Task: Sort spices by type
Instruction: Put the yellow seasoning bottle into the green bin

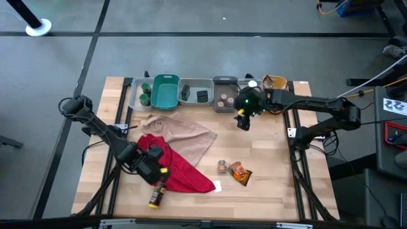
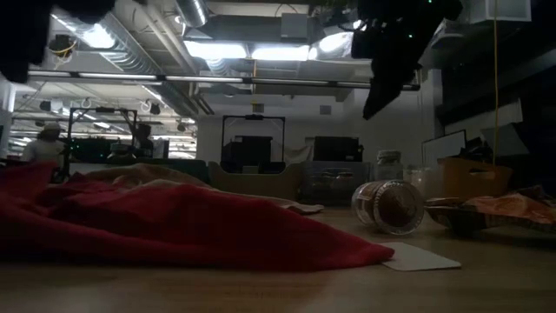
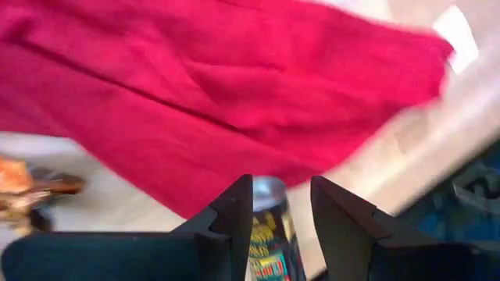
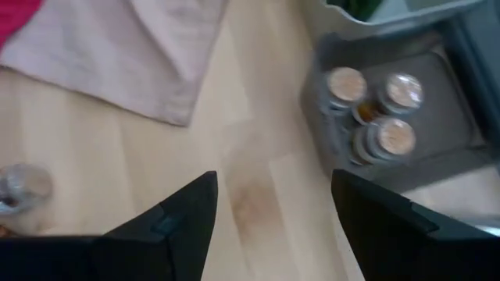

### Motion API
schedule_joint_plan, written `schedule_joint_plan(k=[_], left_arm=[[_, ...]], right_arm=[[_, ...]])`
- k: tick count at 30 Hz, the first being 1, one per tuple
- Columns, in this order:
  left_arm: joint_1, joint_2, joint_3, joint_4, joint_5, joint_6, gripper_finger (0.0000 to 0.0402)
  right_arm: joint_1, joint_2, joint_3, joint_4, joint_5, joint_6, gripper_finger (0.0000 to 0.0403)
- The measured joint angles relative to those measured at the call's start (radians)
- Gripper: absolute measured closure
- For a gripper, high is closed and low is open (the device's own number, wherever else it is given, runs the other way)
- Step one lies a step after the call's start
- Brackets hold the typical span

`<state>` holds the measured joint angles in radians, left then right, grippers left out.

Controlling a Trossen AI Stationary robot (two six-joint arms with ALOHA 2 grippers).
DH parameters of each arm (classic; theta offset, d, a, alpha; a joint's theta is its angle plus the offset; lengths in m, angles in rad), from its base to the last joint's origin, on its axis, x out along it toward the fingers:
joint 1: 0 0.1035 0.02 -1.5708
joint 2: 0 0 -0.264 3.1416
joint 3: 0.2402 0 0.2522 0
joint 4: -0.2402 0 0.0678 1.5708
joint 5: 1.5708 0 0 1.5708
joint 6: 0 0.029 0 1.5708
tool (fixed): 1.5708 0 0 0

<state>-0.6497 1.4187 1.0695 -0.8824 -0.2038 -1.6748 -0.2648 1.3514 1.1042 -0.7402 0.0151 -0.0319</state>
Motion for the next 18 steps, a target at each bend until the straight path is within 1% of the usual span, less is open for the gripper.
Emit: schedule_joint_plan(k=[3,6,9,15,18], left_arm=[[-0.035,0.014,0.0,0.051,0.006,0.038,0.0289],[-0.061,0.016,0.0,0.097,0.057,0.021,0.0289],[-0.08,0.017,0.0,0.111,0.102,-0.039,0.0289],[-0.122,0.04,0.0,0.108,0.112,-0.182,0.0288],[-0.134,0.074,0.0,0.1,0.14,-0.233,0.0288]], right_arm=[[0.034,0.003,0.0,0.006,0.0,0.0,0.0151],[0.064,0.003,0.0,0.007,0.0,0.0,0.0151],[0.088,0.003,0.0,0.007,0.0,0.0,0.0151],[0.111,0.003,0.0,0.007,0.0,0.0,0.0151],[0.111,0.003,0.0,0.007,0.0,0.0,0.0151]])
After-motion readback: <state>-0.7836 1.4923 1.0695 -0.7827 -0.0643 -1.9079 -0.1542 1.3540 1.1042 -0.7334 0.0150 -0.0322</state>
